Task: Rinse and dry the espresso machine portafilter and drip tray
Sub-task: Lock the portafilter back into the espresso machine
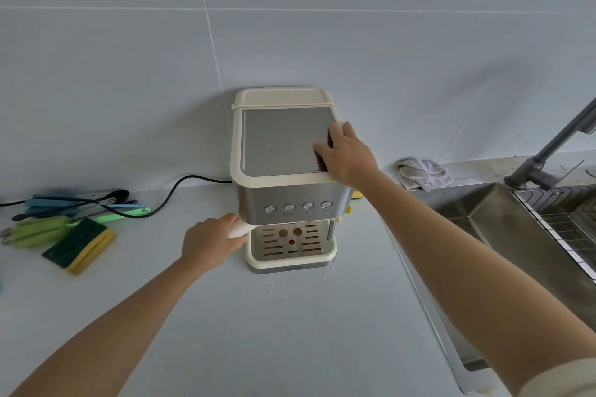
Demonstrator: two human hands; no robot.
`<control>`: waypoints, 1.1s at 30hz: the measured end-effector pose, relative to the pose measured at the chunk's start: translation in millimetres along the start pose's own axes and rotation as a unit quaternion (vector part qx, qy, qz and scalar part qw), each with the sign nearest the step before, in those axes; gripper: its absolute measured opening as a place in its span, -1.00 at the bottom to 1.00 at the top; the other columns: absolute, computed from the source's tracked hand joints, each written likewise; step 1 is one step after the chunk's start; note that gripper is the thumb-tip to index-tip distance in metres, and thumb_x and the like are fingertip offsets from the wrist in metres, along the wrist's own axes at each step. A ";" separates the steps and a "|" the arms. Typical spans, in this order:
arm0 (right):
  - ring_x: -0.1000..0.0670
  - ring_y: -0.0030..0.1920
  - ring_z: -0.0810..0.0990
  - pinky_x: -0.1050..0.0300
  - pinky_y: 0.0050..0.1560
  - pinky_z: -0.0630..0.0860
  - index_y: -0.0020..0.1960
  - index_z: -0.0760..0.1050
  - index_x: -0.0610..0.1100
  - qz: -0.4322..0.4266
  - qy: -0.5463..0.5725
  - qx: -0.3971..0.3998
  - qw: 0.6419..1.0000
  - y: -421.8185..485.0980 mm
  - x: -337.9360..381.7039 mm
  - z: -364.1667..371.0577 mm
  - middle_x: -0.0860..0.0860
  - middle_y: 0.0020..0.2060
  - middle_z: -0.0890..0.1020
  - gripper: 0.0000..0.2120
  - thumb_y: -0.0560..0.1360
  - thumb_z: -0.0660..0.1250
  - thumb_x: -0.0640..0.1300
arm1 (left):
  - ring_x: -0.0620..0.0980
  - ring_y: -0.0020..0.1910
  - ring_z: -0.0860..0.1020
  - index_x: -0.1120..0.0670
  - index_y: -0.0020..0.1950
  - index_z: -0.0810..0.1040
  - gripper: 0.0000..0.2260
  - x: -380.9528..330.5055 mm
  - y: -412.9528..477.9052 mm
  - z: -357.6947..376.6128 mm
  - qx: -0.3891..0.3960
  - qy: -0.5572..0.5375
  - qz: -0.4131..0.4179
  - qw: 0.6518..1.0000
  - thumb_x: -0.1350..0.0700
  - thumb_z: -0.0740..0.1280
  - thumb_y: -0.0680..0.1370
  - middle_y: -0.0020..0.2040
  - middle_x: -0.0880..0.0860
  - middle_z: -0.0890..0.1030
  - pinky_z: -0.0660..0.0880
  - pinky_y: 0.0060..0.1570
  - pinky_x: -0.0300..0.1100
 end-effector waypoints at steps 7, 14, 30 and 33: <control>-0.14 0.01 0.39 0.07 -0.08 0.28 0.22 0.26 -0.22 0.002 -0.003 0.002 1.000 0.0 -0.2 -0.1 -0.14 0.14 0.32 -0.66 0.57 0.05 0.00 | 0.15 0.04 0.55 0.11 0.23 0.40 -0.62 -19.3 -26.7 2.0 0.032 -0.005 -0.048 0.998 -0.12 0.18 0.56 0.08 0.11 0.59 0.40 -0.11 -0.14; -0.20 0.11 0.42 0.06 -0.06 0.28 0.24 0.25 -0.23 0.004 -0.010 0.003 1.000 -1.0 1.1 -0.4 -0.18 0.21 0.31 -0.64 0.57 0.06 -0.01 | 0.06 -0.34 0.50 0.15 0.00 0.32 -0.78 -41.7 -48.0 19.3 0.164 -0.271 -0.090 0.944 0.06 0.29 0.51 -0.18 0.06 0.50 0.41 -0.40 -0.20; -0.20 0.15 0.42 0.04 -0.06 0.29 0.32 0.20 -0.21 0.042 -0.014 -0.017 0.999 -2.6 1.5 0.9 -0.16 0.25 0.30 -0.61 0.59 0.01 0.00 | 0.00 -0.57 0.40 0.09 -0.17 0.32 -0.78 -69.0 -60.1 38.2 0.165 -0.598 -0.231 0.750 0.34 0.32 0.44 -0.32 0.15 0.46 0.38 -0.60 -0.31; -0.22 0.18 0.41 0.04 -0.04 0.29 0.34 0.18 -0.21 0.046 -0.011 -0.017 0.999 -1.9 1.6 0.9 -0.18 0.27 0.28 -0.60 0.59 0.01 -0.01 | 0.02 -0.60 0.37 0.13 -0.15 0.32 -0.79 -76.8 -62.0 43.2 0.140 -0.610 -0.249 0.739 0.37 0.31 0.42 -0.34 0.15 0.45 0.35 -0.60 -0.31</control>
Point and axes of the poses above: each hand's wrist, its own y-axis towards the middle knuckle, its own z-axis out of the palm, x = y × z, the point moved 6 cm from there along y, towards the middle knuckle
